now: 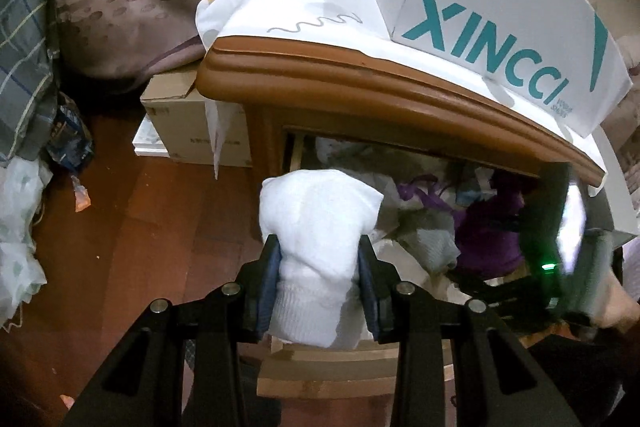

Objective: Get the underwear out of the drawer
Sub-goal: 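Grasp the grey knit sock with the right gripper while the left holds the white sock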

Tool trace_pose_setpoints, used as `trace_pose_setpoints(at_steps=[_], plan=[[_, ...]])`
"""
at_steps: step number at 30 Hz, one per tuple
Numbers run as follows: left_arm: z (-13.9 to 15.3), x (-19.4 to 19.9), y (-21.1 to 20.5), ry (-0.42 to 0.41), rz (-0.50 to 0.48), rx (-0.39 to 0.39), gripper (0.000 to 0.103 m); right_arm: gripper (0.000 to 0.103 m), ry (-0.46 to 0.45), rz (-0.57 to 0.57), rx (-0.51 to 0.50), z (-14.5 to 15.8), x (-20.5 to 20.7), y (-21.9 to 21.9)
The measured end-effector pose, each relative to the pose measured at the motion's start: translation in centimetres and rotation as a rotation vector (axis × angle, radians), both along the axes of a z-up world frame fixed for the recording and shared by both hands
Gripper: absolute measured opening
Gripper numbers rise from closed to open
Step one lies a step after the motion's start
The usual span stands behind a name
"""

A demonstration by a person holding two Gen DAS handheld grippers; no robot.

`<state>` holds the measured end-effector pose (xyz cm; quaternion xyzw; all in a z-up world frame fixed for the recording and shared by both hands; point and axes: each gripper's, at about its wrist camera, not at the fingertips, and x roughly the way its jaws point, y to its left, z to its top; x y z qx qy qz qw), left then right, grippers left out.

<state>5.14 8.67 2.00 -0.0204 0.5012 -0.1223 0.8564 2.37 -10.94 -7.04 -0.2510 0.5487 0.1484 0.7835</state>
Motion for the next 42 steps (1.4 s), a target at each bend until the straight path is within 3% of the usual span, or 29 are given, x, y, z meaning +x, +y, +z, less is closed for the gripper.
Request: trace_pose_setpoints(at_steps=[10, 20, 24, 29, 34, 42], plan=[[0.2, -0.2, -0.6, -0.006, -0.031, -0.016, 0.033, 0.077, -0.014, 0.145, -0.166, -4.5, 1.9, 2.3], [0.3, -0.2, -0.7, -0.007, -0.047, -0.032, 0.033, 0.076, 0.031, 0.142, -0.128, -6.8, 4.5, 1.6], [0.3, -0.3, -0.7, -0.008, -0.048, -0.031, 0.033, 0.075, 0.02, 0.136, -0.101, -6.7, 4.6, 1.2], [0.1, -0.1, -0.6, 0.001, -0.044, -0.035, 0.033, 0.055, 0.065, 0.1, -0.045, -6.5, 4.4, 0.5], [0.0, -0.1, -0.6, 0.009, -0.04, -0.036, 0.033, 0.05, 0.086, 0.104, -0.064, -6.4, 4.1, -0.1], [0.0, -0.2, -0.6, 0.016, -0.036, -0.033, 0.033, 0.048, 0.08, 0.104, -0.061, -3.4, 2.4, 0.1]])
